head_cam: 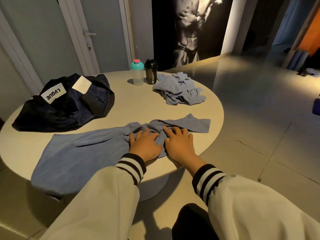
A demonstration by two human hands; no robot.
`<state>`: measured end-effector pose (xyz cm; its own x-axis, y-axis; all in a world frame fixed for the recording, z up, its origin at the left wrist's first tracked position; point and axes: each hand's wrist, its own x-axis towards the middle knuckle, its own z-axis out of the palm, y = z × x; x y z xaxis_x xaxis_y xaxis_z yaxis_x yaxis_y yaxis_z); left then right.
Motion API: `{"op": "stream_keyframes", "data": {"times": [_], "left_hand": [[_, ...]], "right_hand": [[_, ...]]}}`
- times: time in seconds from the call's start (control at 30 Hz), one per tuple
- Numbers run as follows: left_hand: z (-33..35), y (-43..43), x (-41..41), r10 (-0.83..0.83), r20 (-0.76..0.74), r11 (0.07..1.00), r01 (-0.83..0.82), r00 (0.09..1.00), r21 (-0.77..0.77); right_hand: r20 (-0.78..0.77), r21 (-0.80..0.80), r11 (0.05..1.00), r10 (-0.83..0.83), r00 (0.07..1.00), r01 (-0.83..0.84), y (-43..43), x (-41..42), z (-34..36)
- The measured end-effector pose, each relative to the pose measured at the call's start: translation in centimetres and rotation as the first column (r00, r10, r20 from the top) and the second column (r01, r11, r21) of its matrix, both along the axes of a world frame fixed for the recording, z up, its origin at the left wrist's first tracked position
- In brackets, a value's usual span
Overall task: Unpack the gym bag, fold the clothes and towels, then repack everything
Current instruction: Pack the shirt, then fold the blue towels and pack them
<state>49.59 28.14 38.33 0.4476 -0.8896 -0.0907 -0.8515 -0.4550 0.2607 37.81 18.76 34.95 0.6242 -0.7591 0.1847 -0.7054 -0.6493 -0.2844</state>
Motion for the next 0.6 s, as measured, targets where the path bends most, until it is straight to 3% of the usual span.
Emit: {"op": "stream_keyframes", "data": {"times": [0.1, 0.2, 0.33, 0.47, 0.6], "left_hand": [[-1.8, 0.8, 0.1, 0.02, -0.002, 0.984, -0.02, 1.0, -0.178], [-2.8, 1.2, 0.4, -0.019, 0.012, 0.958, 0.022, 1.0, -0.285], [-2.7, 1.5, -0.4, -0.167, 0.076, 0.956, 0.18, 0.983, -0.231], [-2.4, 1.7, -0.7, -0.222, 0.034, 0.958, 0.225, 0.974, -0.178], [-2.4, 1.8, -1.0, -0.209, 0.034, 0.963, 0.212, 0.977, -0.166]], "right_hand": [[-0.034, -0.043, 0.999, 0.014, 0.999, -0.015, -0.1, -1.3, 0.1], [-0.14, -0.021, 0.996, -0.085, 0.987, 0.083, 0.0, -3.2, 1.1], [-0.267, 0.059, 0.957, -0.26, 0.928, 0.285, -0.1, -4.6, 3.9], [-0.148, 0.042, 0.967, -0.242, 0.959, 0.25, -0.4, -4.1, 4.7], [-0.141, 0.17, 0.96, -0.198, 0.97, 0.221, -1.9, -2.8, 4.2]]}}
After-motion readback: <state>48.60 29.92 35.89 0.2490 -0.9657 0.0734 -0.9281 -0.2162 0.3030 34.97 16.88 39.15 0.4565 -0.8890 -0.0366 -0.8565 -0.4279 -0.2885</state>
